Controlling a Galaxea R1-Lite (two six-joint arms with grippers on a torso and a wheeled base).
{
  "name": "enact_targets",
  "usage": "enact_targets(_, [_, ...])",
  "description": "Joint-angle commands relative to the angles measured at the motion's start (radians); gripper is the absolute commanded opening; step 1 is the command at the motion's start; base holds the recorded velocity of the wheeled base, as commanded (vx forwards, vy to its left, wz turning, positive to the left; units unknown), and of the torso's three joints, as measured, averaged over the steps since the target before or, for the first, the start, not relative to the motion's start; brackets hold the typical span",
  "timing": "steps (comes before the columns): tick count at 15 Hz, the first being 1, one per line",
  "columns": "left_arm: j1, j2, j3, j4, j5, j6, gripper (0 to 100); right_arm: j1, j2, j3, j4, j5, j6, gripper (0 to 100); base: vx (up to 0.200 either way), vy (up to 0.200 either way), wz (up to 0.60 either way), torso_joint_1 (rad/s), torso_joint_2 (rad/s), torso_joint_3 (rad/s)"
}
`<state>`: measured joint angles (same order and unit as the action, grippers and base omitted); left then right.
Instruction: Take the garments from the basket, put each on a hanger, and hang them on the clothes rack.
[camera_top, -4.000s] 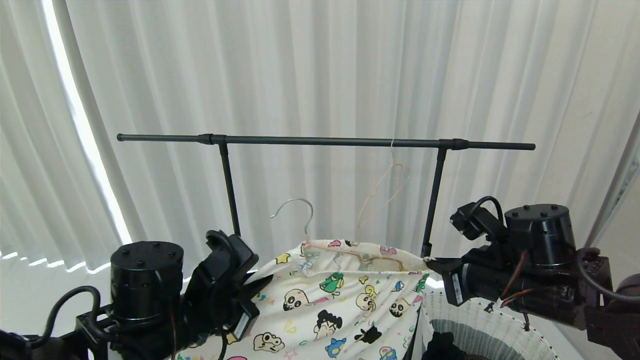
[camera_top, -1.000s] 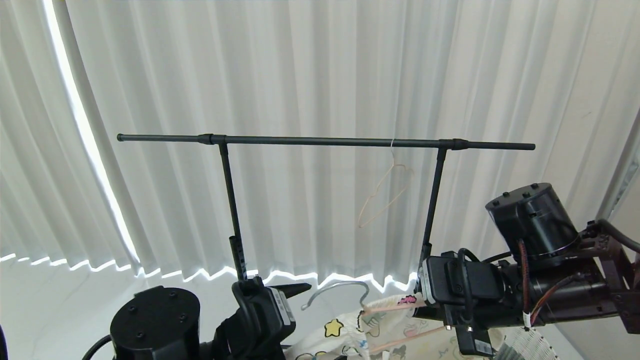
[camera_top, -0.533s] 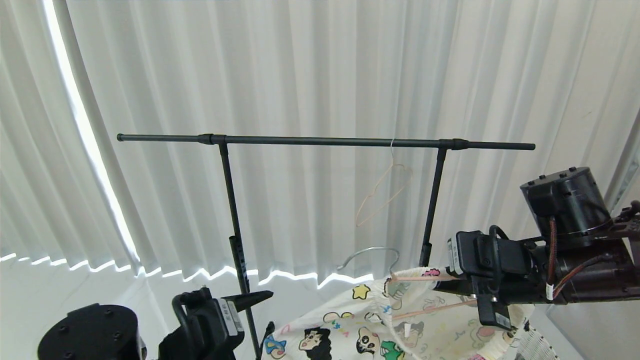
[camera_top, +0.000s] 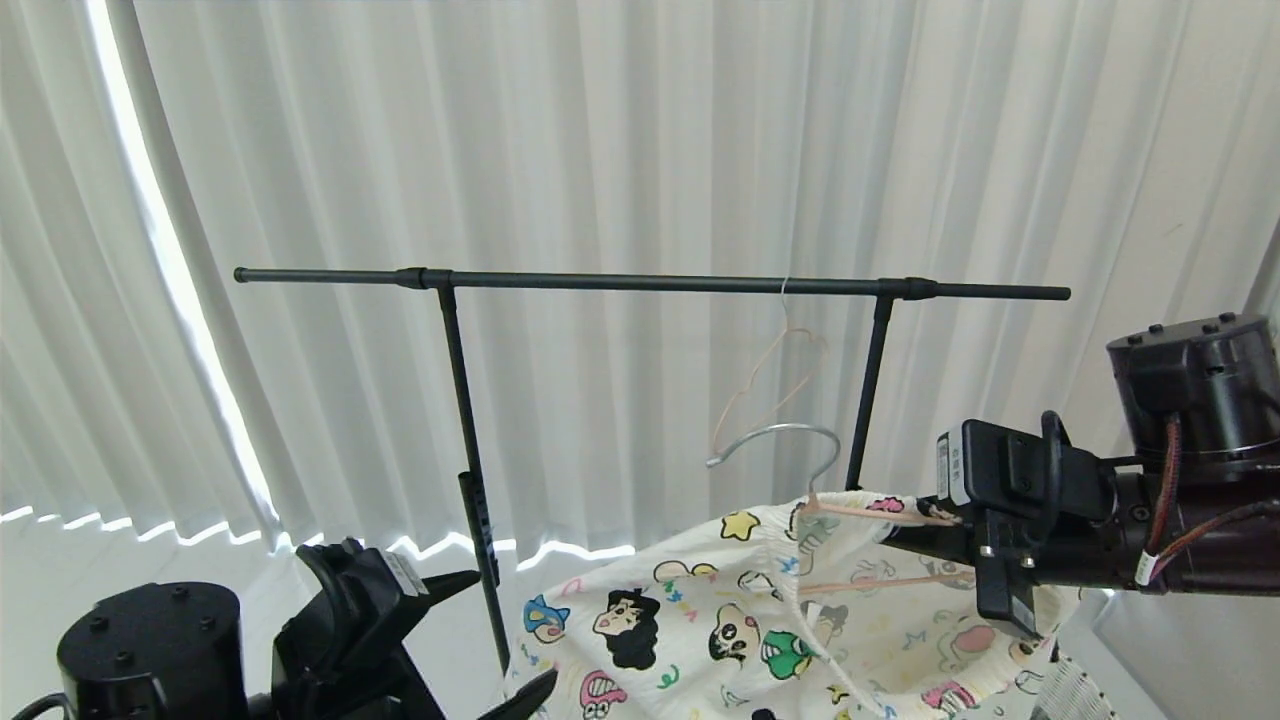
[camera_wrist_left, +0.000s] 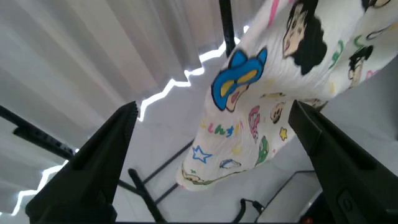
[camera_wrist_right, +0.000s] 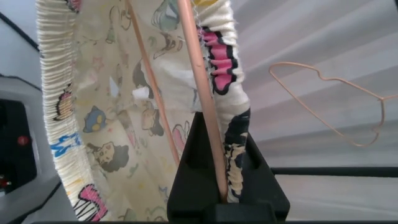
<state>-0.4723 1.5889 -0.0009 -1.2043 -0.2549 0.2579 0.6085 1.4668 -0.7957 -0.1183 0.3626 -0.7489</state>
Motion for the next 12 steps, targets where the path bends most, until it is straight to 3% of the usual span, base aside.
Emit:
enact_targets(1, [0.024,0.092,0.001,-0.001,-0.01,0.0,100,0.007,-0.034,-0.007,-0.001,0.001,0.013,0,0.0,0.0,0.0,0.0,0.0,0.0])
enact_targets(4, [0.055,0.117,0.001,-0.001,-0.067,0.0,100,0.053,-0.071,-0.005,0.003,-0.001,0.026,0,0.0,0.0,0.0,0.0,0.0,0.0])
enact_targets(5, [0.067,0.126,0.001,-0.001,-0.07,0.0,0,0.063,-0.075,-0.005,0.005,-0.002,0.028,0,0.0,0.0,0.0,0.0,0.0,0.0])
enact_targets(9, [0.141,0.134,0.001,-0.003,-0.07,0.0,0,0.068,-0.082,-0.002,0.006,-0.005,0.036,0,0.0,0.0,0.0,0.0,0.0,0.0])
enact_targets(12, [0.281,0.137,0.001,-0.003,-0.075,-0.002,0,0.065,-0.082,0.0,0.005,-0.024,0.076,0,0.0,0.0,0.0,0.0,0.0,0.0])
